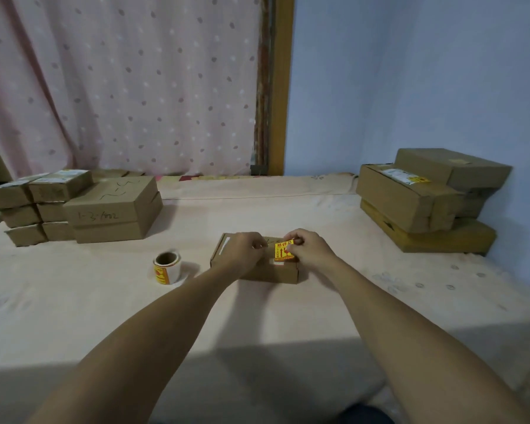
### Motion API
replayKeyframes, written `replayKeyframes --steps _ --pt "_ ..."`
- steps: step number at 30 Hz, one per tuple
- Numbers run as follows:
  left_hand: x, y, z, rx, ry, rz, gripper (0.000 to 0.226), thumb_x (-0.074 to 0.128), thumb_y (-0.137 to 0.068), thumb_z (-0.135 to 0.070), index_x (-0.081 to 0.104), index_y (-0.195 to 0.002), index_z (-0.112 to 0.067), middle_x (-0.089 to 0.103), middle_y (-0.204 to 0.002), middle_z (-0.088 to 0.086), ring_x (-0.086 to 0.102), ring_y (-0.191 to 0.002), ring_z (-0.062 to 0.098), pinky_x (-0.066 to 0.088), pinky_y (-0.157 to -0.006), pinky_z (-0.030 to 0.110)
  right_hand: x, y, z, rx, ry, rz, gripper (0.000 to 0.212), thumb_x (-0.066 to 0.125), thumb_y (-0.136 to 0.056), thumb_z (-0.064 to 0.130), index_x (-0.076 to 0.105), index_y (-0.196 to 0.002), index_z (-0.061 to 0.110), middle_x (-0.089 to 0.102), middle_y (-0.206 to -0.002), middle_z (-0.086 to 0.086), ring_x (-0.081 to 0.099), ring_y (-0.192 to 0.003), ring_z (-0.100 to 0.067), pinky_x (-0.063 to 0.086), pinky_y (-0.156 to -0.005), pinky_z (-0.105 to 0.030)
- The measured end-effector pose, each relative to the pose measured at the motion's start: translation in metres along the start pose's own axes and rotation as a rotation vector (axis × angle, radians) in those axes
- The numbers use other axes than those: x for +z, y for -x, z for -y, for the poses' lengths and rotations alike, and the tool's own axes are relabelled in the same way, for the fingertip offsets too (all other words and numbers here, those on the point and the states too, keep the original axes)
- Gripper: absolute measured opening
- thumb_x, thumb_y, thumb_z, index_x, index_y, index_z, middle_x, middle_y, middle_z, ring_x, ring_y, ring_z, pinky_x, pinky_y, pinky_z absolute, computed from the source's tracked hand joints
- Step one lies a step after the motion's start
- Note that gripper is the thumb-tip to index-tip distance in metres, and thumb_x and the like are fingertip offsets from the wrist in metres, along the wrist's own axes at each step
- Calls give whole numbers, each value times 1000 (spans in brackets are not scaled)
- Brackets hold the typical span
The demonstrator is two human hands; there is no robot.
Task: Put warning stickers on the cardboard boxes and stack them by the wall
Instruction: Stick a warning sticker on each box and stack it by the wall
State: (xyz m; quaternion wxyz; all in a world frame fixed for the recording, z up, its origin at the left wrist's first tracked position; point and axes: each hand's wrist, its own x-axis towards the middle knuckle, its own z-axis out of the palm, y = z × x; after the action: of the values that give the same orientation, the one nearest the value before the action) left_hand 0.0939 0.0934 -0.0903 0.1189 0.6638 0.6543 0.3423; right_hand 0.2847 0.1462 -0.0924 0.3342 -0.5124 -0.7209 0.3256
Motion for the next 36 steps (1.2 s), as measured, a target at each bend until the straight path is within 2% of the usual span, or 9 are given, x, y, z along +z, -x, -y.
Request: replayKeyframes --steps 2,7,14,17,22,25,30,32,36 --pt "7 -1 -3 47 -1 -8 13 69 -90 -23 75 -101 -18 71 -96 -3 61 -91 17 40 -65 25 0 -3 -4 -1 -31 -35 19 69 -93 9 70 -100 27 58 -92 9 59 -99 -16 45 -80 -25" --pt "18 -6 0 99 -72 -26 17 64 -91 -21 75 -103 -20 68 -99 2 57 -99 20 47 -84 38 8 -10 -6 9 -52 -20 19 71 -92 9 72 -100 26 63 -98 4 61 -103 -17 49 -88 -28" --pt "22 -10 6 152 -156 -38 26 60 -96 -24 73 -118 -20 61 -112 5 52 -107 21 44 -86 35 17 -14 -10 5 1 -32 21 69 -91 7 73 -105 23 66 -100 3 62 -100 -17 50 -87 -27" --pt "23 -10 10 173 -182 -15 27 59 -97 -26 74 -120 -21 58 -116 5 48 -111 21 41 -88 33 22 -16 -14 -65 106 -54 23 67 -90 10 72 -106 26 63 -101 6 59 -109 -21 51 -94 -34" --pt "22 -14 11 152 -178 17 29 62 -96 -30 72 -122 -22 57 -117 6 46 -113 23 40 -91 35 16 -12 -20 -57 301 -66 21 68 -94 34 71 -114 35 56 -128 8 42 -124 -18 36 -101 -34" --pt "23 -12 12 158 -183 19 30 60 -97 -33 70 -123 -23 56 -118 5 47 -112 22 41 -92 35 16 -8 -28 -58 272 -79 20 68 -94 39 74 -113 40 57 -133 10 44 -125 -20 36 -104 -36" --pt "25 -12 16 164 -203 20 33 57 -99 -36 69 -127 -24 54 -121 5 46 -114 22 39 -92 33 24 -1 -33 -4 35 -115 26 65 -97 35 75 -121 31 54 -140 9 53 -122 -14 53 -98 -39" --pt "24 -13 16 155 -207 34 33 57 -99 -36 69 -127 -25 53 -122 4 45 -115 21 37 -92 32 25 0 -31 11 30 -113 28 63 -99 35 74 -124 28 53 -142 11 52 -118 -10 53 -97 -38" --pt "25 -13 15 135 -193 39 34 62 -95 -44 71 -122 -26 52 -118 3 45 -113 20 37 -91 32 24 1 -26 26 59 -124 25 67 -95 38 76 -118 32 55 -143 11 52 -129 -14 46 -103 -34"
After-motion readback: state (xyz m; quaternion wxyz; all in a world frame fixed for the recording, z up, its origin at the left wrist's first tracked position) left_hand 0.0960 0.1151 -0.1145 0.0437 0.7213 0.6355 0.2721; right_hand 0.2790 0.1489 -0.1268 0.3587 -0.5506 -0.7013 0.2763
